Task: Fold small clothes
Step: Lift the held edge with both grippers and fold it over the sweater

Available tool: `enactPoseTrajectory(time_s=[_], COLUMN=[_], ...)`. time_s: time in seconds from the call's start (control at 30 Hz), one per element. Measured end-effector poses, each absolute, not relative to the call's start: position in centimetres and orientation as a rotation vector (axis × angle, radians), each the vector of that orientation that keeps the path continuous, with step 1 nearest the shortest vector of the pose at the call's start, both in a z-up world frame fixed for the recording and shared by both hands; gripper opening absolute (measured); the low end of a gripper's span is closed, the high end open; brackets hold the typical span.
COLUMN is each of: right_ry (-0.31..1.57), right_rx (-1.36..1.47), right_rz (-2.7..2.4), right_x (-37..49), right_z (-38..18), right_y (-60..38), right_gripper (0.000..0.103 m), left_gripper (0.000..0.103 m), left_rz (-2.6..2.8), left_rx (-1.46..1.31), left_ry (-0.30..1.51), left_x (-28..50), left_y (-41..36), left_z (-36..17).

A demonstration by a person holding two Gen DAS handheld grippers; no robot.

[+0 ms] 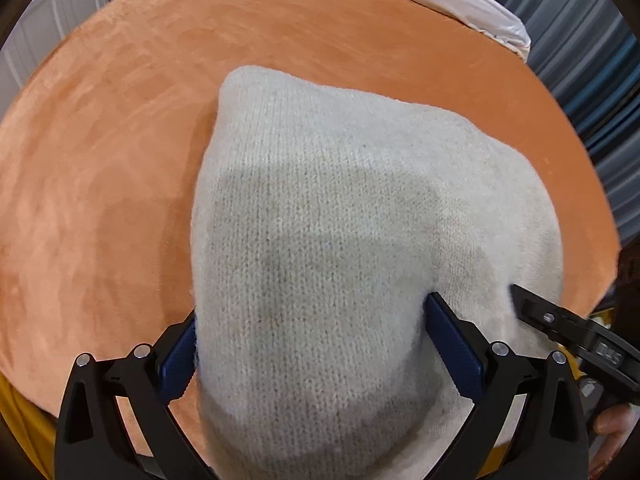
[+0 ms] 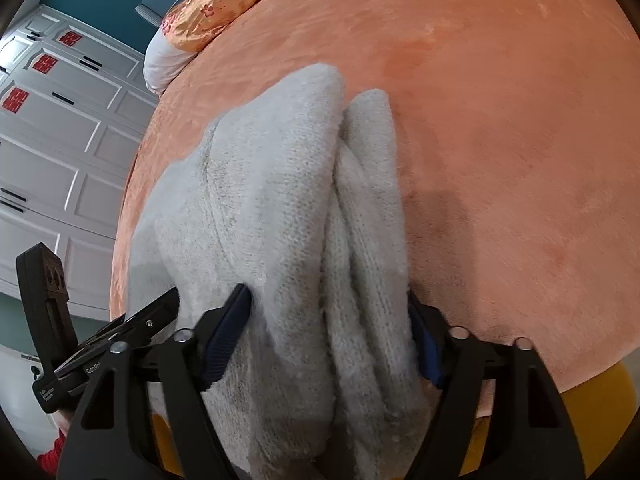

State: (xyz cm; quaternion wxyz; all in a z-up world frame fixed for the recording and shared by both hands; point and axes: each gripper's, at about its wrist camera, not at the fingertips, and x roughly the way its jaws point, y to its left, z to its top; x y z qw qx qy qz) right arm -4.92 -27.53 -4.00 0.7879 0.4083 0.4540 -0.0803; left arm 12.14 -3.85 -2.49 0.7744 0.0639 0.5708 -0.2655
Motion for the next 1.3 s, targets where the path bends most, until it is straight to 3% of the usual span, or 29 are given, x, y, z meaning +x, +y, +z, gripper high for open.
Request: enactPoseTrajectory(time_s=[0.1, 0.23, 0.3, 0.47, 0.53, 0.63, 0.7, 0.77, 0.83, 0.93, 1.0, 1.3], right_ry=[0.965, 0.937, 0.925, 0.959, 0.972, 0.973, 0.992, 1.008, 1.013, 0.964, 0.897, 0.602], right_rx=[0.878, 0.869, 0.867, 0.932, 0.976, 0.973, 0.960, 0.955, 0.923, 0.802, 0.775, 0.651], right_rz=[-0.177, -0.187, -0.194, -0.225, -0.225, -0.238, -0.251, -0.256, -0.260, -0.253, -0.220, -0.059], right_x=[-5.2, -6.4, -7.6, -11.4, -12.0, -11.7, -11.0, -10.3, -10.0, -9.9, -10.2, -7.6], right_z=[-2.9, -1.0, 0.0, -0.7, -2.0, -2.5, -2.9, -3.1, -2.5, 0.6, 3.4, 16.1], right_y=[-27.3, -26.7, -26.4, -26.5, -26.7, -26.7, -26.6, -26.3, -26.0, -24.3, -23.4, -19.5], right_gripper=[0.035, 0.030, 0.030, 0.031, 0.034, 0.040, 0.046, 0.047, 0.036, 0.030, 0.030, 0.030], left_gripper=[0.079, 0.047, 0.040, 0.043, 0.066, 0.083, 0.086, 0.082, 0.066, 0.045, 0.039, 0.037], left_rz=[-0.613, -0.662, -0.692, -0.742, -0.701, -0.658, -0.653, -0.688, -0.712, -0.752, -0.798, -0.883], left_rx=[0.091, 0.036, 0.004, 0.006, 0.026, -0.035, -0.066, -0.091, -0.079, -0.032, -0.054, -0.123], left_ry=[1.250, 1.259, 1.278, 1.338, 1.328, 1.361, 1.386, 1.401, 1.395, 1.327, 1.284, 0.969], left_x=[11.9, 11.4, 10.9, 8.6, 8.0, 8.7, 9.4, 9.6, 9.2, 8.5, 8.4, 9.5], left_y=[-3.1, -1.7, -1.2, -0.9, -0.8, -0.6, -0.8, -1.3, -1.8, -2.1, -1.7, 3.7], left_z=[-1.5, 0.5, 1.2, 0.4, -0.4, -1.6, -2.2, -2.4, -1.8, 0.5, 2.6, 16.0])
